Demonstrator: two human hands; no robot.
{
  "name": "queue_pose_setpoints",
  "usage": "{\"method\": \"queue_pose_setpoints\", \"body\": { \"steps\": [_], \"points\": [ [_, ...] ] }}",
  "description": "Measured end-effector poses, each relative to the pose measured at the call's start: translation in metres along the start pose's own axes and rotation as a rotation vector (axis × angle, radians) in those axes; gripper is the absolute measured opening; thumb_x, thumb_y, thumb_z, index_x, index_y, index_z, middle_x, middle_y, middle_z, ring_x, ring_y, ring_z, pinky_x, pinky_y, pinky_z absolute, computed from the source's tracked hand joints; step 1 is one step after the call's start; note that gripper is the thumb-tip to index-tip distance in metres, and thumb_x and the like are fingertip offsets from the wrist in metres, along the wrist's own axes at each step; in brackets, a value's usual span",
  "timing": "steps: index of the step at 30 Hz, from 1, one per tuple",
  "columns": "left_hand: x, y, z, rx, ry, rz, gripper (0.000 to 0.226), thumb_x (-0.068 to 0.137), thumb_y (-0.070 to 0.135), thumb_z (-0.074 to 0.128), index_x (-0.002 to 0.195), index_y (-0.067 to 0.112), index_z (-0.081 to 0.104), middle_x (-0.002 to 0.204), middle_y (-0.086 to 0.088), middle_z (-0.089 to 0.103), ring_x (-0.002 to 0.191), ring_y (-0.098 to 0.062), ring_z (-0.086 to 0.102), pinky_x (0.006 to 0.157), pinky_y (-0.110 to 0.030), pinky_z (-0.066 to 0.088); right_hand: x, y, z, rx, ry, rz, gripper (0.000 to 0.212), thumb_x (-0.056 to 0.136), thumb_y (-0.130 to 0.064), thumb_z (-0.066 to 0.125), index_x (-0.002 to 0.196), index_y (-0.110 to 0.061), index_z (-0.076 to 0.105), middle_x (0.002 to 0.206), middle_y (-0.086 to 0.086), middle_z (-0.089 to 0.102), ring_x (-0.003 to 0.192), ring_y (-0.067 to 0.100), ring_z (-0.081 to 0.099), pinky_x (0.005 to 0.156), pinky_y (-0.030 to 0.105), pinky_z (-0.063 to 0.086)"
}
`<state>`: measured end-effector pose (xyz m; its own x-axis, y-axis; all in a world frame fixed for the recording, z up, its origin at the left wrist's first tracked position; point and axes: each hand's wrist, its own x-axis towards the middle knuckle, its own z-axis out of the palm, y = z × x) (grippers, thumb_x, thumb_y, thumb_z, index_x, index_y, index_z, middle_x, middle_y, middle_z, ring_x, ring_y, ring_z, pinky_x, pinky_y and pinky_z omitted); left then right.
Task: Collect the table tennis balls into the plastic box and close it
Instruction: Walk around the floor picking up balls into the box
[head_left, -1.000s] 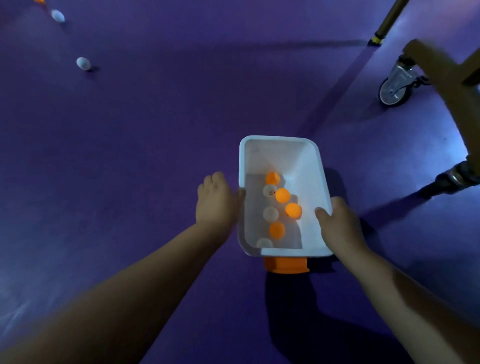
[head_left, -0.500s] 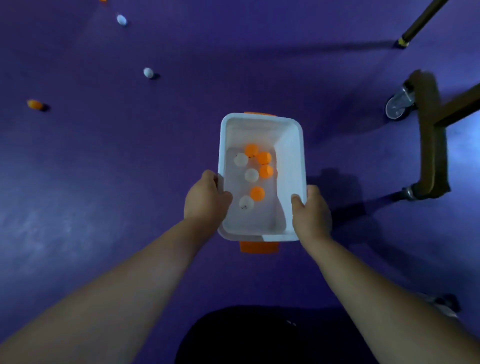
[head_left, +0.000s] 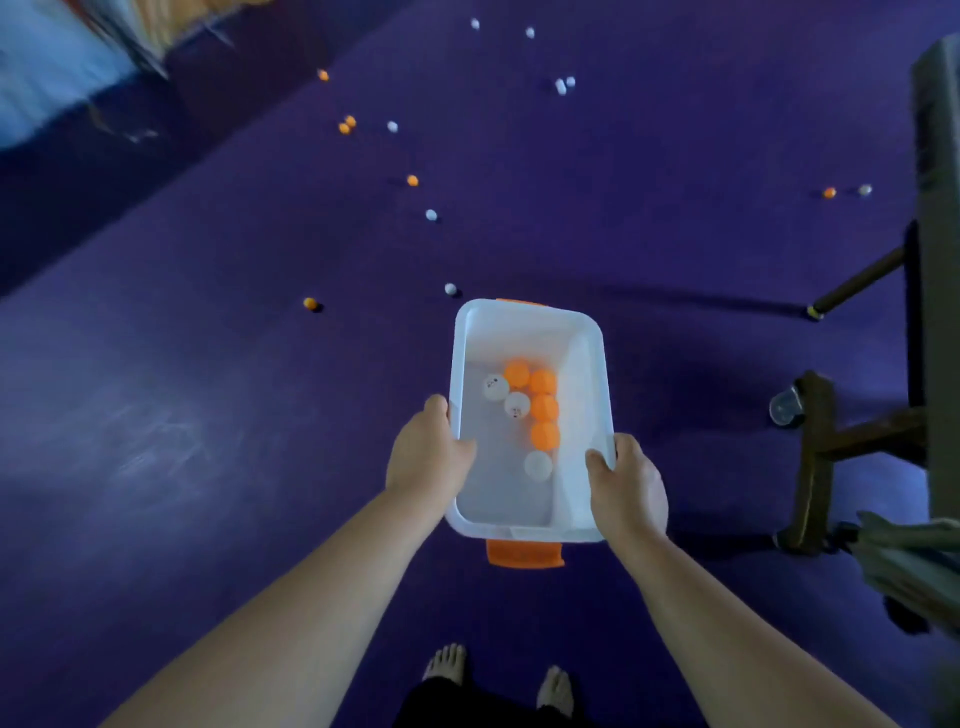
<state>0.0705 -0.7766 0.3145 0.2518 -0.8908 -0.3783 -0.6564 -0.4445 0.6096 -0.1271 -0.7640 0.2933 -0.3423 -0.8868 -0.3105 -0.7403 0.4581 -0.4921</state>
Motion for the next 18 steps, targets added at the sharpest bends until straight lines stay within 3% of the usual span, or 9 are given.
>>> {"method": "queue_pose_setpoints", "body": {
  "steps": [7, 14, 18],
  "points": [
    [-0.032, -0.009, -0.068, -0.041, 0.131, -0.164, 0.020, 0.076, 0.015, 0.061, 0.078, 0.014, 0.041, 0.072, 0.001, 0.053, 0.059, -0.015, 0.050, 0.045, -0.028, 0.038, -0.023, -0.068, -0.023, 0.037, -0.091, -0.168, 0.012, 0.093, -0.030, 0.049, 0.099, -0.021, 0.054, 0.078, -0.010, 0.058, 0.067, 0.011, 0.057, 0.053, 0.027, 0.043],
    [-0.045, -0.022, -0.089, -0.128, 0.206, -0.347, 0.023, 0.078, 0.013, 0.057, 0.066, 0.016, 0.038, 0.067, 0.002, 0.046, 0.057, -0.011, 0.041, 0.047, -0.024, 0.031, -0.008, -0.111, -0.022, -0.049, -0.264, -0.350, 0.015, 0.093, -0.030, 0.050, 0.103, -0.019, 0.054, 0.091, -0.003, 0.062, 0.073, 0.012, 0.057, 0.051, 0.024, 0.040],
    [-0.048, -0.043, -0.106, -0.253, 0.249, -0.456, 0.013, 0.081, 0.017, 0.059, 0.075, 0.016, 0.047, 0.071, 0.005, 0.051, 0.060, -0.006, 0.047, 0.047, -0.019, 0.032, -0.003, -0.149, 0.001, -0.098, -0.378, -0.461, 0.018, 0.093, -0.031, 0.050, 0.106, -0.019, 0.054, 0.096, -0.002, 0.063, 0.077, 0.013, 0.059, 0.053, 0.023, 0.042]
  ]
}}
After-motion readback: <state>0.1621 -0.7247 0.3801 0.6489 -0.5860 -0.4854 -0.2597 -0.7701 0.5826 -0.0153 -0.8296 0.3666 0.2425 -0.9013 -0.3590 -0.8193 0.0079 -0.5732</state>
